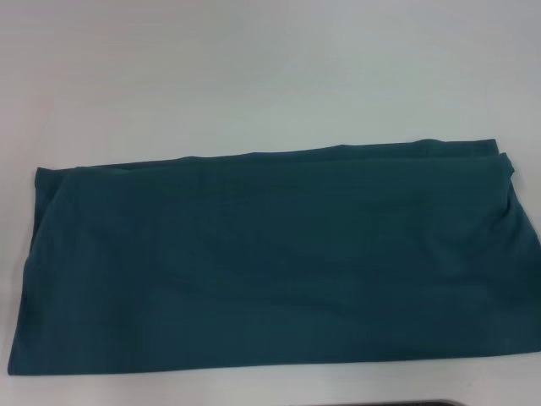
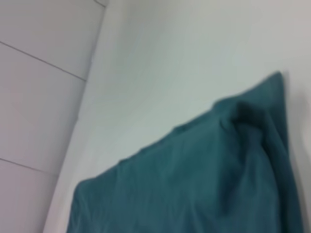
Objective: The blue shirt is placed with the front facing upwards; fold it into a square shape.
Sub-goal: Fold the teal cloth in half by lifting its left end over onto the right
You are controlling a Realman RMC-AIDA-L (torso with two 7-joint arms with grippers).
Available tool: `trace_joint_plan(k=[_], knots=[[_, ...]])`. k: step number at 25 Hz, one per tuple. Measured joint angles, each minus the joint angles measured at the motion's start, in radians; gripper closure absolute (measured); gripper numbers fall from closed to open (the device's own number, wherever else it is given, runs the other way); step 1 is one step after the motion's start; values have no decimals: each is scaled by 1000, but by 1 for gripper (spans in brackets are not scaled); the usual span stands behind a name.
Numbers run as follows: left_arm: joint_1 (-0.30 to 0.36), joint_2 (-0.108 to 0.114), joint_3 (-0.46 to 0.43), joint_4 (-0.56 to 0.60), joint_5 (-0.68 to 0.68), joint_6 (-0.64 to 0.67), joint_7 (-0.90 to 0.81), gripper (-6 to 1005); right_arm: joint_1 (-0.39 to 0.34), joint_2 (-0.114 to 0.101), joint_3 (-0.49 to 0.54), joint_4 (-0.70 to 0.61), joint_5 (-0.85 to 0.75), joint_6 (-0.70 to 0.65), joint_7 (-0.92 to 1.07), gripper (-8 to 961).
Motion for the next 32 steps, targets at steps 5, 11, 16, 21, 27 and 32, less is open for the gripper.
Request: trace_joint_plan(k=[5, 11, 16, 21, 27, 32], knots=[[-50, -5, -48, 14, -18, -5, -19, 935, 39, 2, 7, 0, -3, -5, 1, 529], [-107, -24, -49, 16, -54, -29, -62, 927, 74, 2, 8, 4, -3, 1, 11, 529], [-165, -46, -47, 16, -70, -94, -84, 927, 97, 1, 15, 3, -1, 15, 32, 528], [-199, -51, -45, 19, -70, -125, -115, 930, 110, 0, 22, 0, 0, 23, 51, 528], [-203, -38, -38, 24, -72, -108, -158, 912, 115, -1, 30, -1, 1, 46, 61, 529], [-204, -36, -26, 16, -61, -100, -169, 795, 123, -2, 33, -2, 2, 51, 63, 528]])
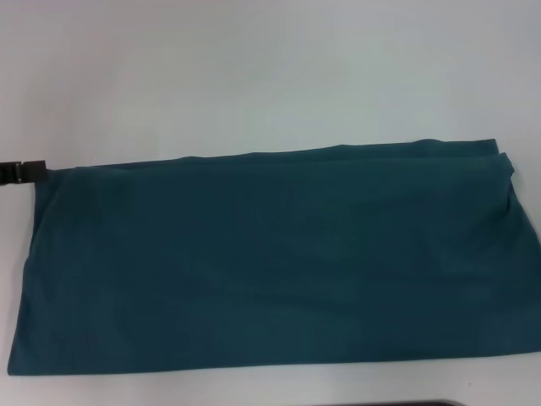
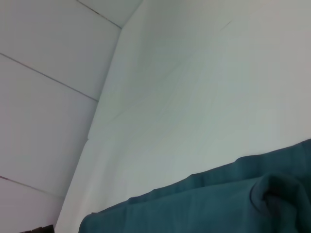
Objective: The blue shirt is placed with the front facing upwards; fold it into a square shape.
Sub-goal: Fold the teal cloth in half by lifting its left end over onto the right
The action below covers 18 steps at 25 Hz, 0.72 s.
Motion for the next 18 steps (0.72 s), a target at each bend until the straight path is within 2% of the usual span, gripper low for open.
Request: trace_joint_plan(k=[5, 10, 16, 18], knots=[[18, 2, 7, -12, 4, -30, 6, 622, 11, 1, -4, 8, 0, 1, -9, 528], [33, 4, 15, -12, 5, -53, 13, 378, 26, 9, -3, 7, 20, -6, -24, 529], [37, -3, 32, -3, 5, -19, 29, 153, 52, 12, -10, 12, 34, 2, -37, 528], [37, -8, 35, -1, 2, 7, 42, 128, 63, 14, -16, 12, 32, 7, -36, 528]])
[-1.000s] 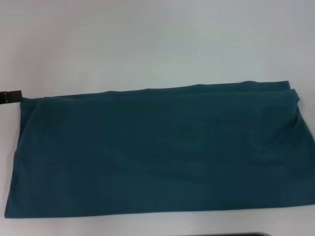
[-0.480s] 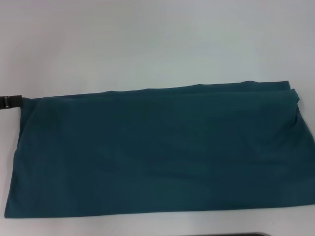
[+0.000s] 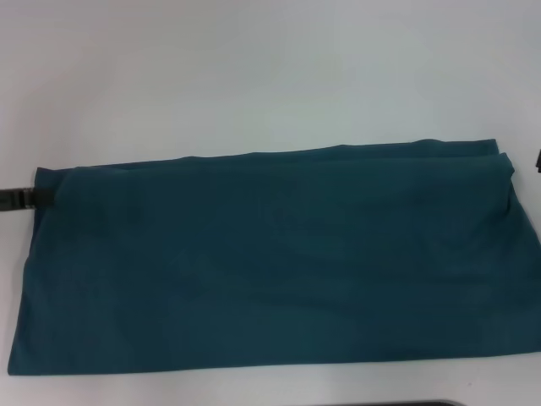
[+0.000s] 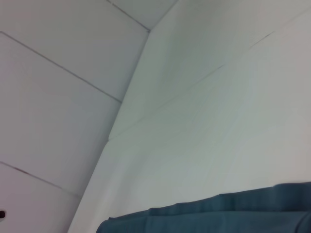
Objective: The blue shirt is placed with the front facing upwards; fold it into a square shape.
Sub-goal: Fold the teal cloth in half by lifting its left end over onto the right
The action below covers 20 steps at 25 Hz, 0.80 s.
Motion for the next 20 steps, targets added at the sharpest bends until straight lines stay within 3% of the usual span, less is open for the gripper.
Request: trace_joint_plan(k=[8, 9, 12, 20], knots=[[-16, -31, 29, 11, -5, 7, 49, 56, 29, 2, -22, 12, -1, 36, -7, 529], [-28, -47, 42, 15, -5, -27, 64, 56, 31, 2, -24, 12, -1, 39, -8, 529], [-42, -59, 55, 27, -4, -70, 71, 59, 39, 5, -30, 19, -1, 51, -8, 529], [-63, -63, 116, 87, 3, -222, 64, 64, 52, 22, -26, 26, 4, 62, -5, 529]])
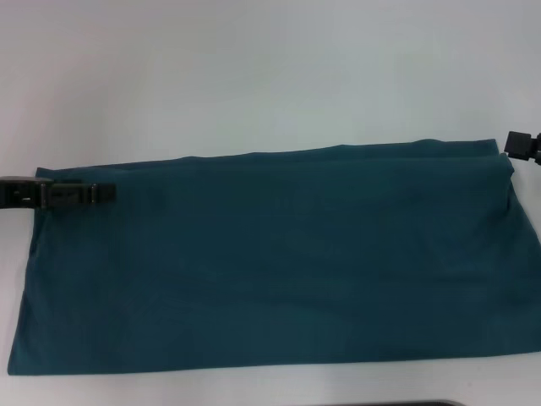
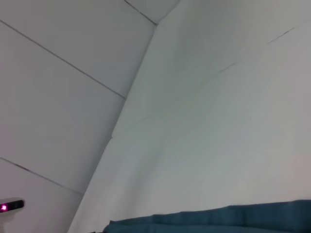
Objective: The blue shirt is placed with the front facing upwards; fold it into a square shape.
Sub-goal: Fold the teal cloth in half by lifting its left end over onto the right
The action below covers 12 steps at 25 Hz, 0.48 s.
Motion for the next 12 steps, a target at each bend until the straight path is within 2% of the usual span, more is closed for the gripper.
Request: trace_joint_plan(k=[12], knots=[[-5, -4, 50, 45, 0, -103, -1, 65, 9, 3, 5, 0, 16, 2, 4, 528]])
